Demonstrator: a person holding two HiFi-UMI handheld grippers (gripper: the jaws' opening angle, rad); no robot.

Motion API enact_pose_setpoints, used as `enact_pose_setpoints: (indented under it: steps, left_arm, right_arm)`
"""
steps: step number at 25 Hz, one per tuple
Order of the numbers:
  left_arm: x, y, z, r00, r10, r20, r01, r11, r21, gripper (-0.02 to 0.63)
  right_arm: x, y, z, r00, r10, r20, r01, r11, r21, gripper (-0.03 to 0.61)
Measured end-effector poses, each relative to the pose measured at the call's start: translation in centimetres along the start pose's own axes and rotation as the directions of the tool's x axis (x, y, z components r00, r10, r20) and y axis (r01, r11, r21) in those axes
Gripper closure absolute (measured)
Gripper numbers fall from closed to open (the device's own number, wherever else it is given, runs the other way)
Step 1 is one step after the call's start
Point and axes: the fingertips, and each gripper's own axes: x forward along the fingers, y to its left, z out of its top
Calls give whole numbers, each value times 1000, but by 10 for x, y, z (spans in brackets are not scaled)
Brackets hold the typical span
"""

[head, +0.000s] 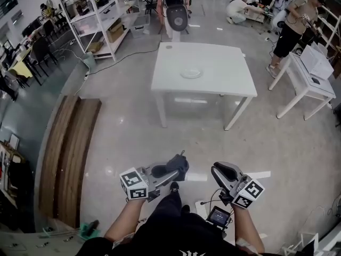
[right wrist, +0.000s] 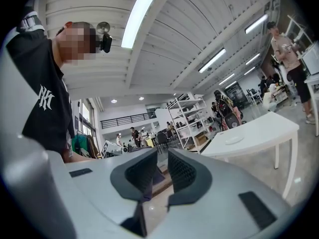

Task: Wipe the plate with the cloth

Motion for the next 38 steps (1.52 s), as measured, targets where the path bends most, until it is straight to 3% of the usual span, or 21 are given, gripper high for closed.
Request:
enact_pose_setpoints:
  steps: [17,25,38]
  left_arm:
    - [30,138,65,1000,1,-11,0,999,44,563]
    - [44,172,81,1000,-14,-5,14,999,29,563]
    - [115,261,98,993,112,-24,-112,994,-2,563]
  right_arm:
    - [102,-96,41,999,-16,-37,14,999,-40,529]
    - [120,-124,54,998,-35,-49,33,998,-49,514]
    - [166,-247,70,991,99,-92,-100,995,-3,514]
